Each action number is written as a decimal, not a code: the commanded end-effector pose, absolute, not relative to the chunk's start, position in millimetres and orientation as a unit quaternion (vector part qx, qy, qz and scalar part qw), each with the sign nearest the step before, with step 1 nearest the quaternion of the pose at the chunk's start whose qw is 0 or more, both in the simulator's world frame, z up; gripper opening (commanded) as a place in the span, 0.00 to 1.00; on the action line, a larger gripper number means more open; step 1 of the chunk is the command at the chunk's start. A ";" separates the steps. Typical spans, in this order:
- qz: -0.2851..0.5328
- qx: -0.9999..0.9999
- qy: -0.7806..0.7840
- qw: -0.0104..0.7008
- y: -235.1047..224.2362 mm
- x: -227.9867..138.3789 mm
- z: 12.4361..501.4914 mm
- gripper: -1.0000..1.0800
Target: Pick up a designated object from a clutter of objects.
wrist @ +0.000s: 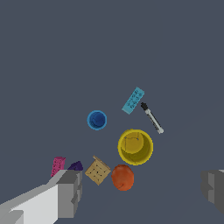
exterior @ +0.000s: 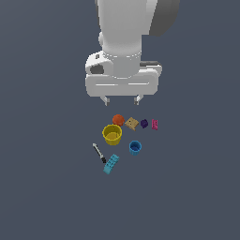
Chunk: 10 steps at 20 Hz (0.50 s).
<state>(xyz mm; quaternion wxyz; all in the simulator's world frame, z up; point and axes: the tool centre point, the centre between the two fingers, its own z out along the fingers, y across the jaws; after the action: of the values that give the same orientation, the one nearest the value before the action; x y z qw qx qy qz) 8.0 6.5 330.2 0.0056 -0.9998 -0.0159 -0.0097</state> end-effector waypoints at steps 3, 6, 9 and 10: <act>-0.011 -1.000 -0.015 0.004 5.2 9.0 330.3 0.96; -0.016 -1.000 -0.011 -0.001 -1.7 14.2 330.9 0.96; -0.021 -1.000 -0.006 -0.006 -8.4 18.7 332.8 0.96; -0.021 -1.000 -0.006 -0.006 -9.4 19.1 333.4 0.96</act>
<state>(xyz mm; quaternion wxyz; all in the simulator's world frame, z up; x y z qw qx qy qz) 17.5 -7.0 332.4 -0.0046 -0.9998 -0.0073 -0.0196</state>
